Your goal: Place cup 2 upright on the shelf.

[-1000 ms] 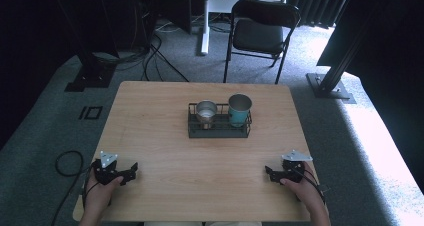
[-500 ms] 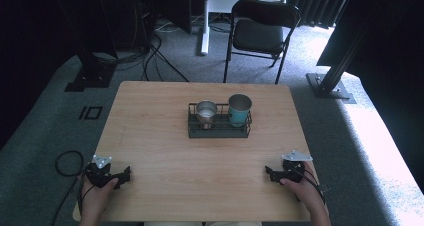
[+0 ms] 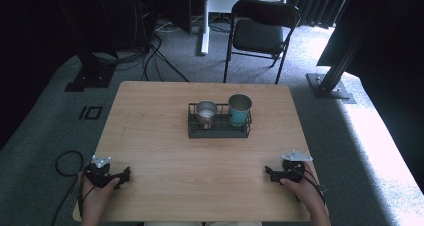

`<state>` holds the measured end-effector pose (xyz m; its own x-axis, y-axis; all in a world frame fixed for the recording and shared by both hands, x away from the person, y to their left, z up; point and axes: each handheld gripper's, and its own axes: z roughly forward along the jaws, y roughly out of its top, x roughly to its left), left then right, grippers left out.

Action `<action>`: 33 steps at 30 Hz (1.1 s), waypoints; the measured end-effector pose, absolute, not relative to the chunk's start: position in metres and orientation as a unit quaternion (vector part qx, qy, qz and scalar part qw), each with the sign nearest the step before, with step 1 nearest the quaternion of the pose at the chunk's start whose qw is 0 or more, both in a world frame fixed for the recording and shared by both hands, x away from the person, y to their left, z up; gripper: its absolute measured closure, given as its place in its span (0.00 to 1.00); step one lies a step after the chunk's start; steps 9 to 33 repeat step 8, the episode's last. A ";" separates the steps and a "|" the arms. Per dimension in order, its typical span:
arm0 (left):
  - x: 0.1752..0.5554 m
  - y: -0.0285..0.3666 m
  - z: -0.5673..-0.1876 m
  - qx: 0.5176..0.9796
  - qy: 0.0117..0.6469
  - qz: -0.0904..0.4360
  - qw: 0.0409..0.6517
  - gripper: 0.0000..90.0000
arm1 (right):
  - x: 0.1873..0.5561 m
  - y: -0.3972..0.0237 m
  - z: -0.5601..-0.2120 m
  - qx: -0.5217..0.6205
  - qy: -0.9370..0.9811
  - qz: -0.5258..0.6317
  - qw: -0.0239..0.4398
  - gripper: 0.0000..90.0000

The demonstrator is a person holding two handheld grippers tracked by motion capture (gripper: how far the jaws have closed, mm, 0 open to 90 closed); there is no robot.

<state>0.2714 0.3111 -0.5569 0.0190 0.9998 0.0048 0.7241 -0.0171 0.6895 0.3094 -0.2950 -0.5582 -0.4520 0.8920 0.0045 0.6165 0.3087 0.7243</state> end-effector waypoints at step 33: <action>0.275 0.306 -0.557 0.636 0.678 0.271 0.251 0.01 | 0.309 -0.295 -0.558 0.482 0.783 0.337 0.204 0.13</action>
